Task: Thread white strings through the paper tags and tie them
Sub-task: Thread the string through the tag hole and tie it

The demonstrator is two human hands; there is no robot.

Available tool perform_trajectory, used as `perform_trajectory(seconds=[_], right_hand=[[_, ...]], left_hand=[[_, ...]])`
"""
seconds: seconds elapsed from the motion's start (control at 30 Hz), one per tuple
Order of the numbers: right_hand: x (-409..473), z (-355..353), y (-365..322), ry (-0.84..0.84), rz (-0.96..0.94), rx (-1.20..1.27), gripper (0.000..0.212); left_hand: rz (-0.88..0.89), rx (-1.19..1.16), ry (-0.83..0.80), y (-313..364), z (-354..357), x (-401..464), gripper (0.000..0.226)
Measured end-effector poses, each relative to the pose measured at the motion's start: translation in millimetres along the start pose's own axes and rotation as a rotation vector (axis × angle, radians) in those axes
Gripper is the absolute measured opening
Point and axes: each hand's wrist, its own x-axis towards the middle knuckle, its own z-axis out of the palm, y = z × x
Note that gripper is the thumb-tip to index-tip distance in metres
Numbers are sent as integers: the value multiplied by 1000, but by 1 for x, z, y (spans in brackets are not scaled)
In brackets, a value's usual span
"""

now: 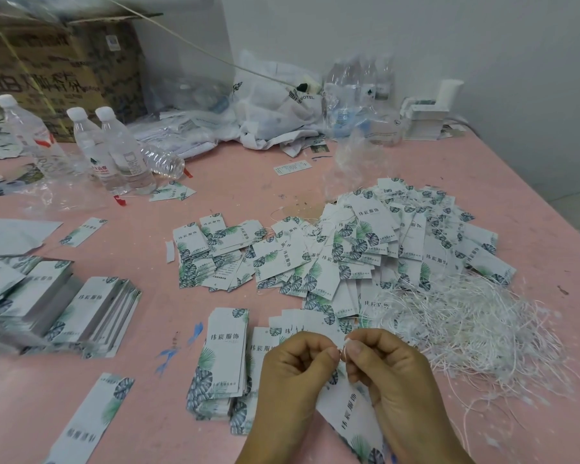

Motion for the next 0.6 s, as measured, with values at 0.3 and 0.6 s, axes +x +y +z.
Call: perform_trajectory(seconds=[0.3, 0.6], right_hand=[[1, 3, 5, -16, 35, 71, 24], [0, 4, 3, -20, 25, 115, 23]], left_hand=[[-30, -69, 6, -6, 0, 1, 28], [-14, -61, 20, -7, -1, 0, 26]])
